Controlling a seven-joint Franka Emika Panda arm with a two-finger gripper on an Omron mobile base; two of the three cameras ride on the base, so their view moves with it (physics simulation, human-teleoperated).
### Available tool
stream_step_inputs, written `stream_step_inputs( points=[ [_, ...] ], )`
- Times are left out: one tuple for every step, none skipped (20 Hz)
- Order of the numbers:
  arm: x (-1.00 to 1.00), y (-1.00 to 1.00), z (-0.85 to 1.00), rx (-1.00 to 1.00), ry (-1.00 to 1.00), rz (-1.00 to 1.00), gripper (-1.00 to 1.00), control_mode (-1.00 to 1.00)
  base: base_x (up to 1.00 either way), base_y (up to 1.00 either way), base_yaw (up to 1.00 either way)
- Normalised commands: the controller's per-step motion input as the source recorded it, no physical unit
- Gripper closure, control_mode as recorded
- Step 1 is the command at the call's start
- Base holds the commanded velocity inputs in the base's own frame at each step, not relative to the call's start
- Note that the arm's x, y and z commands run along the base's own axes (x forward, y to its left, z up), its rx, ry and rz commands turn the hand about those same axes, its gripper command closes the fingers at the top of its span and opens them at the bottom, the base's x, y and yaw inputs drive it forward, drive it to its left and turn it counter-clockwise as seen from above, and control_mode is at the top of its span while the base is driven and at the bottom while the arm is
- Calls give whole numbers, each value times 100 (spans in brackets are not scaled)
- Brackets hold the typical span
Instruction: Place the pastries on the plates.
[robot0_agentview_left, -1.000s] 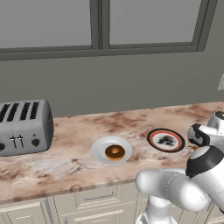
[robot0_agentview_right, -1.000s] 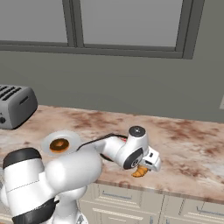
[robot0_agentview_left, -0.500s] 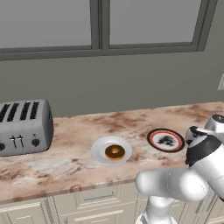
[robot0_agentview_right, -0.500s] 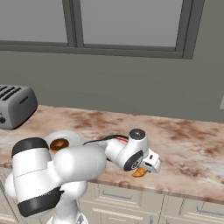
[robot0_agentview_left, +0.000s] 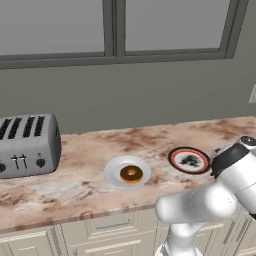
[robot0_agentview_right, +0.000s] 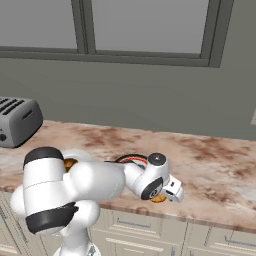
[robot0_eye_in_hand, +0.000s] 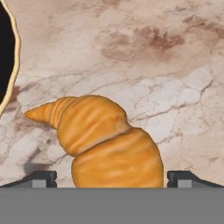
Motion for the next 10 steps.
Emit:
stream_step_inputs(
  points=[
    [4, 0, -22, 0, 0, 0, -100, -100, 0, 0, 0],
    [4, 0, -22, 0, 0, 0, -100, -100, 0, 0, 0],
    [4, 0, -21, 0, 0, 0, -100, -100, 0, 0, 0],
    [1, 0, -19, 0, 0, 0, -100, -100, 0, 0, 0],
    [1, 0, -13, 0, 0, 0, -100, -100, 0, 0, 0],
    [2, 0, -11, 0, 0, 0, 100, -100, 0, 0, 0],
    [3, 0, -11, 0, 0, 0, 100, -100, 0, 0, 0],
    [7, 0, -4, 0, 0, 0, 100, -100, 0, 0, 0],
    [5, 0, 0, 0, 0, 0, 100, -100, 0, 0, 0],
    [5, 0, 0, 0, 0, 0, 100, -100, 0, 0, 0]
  ],
)
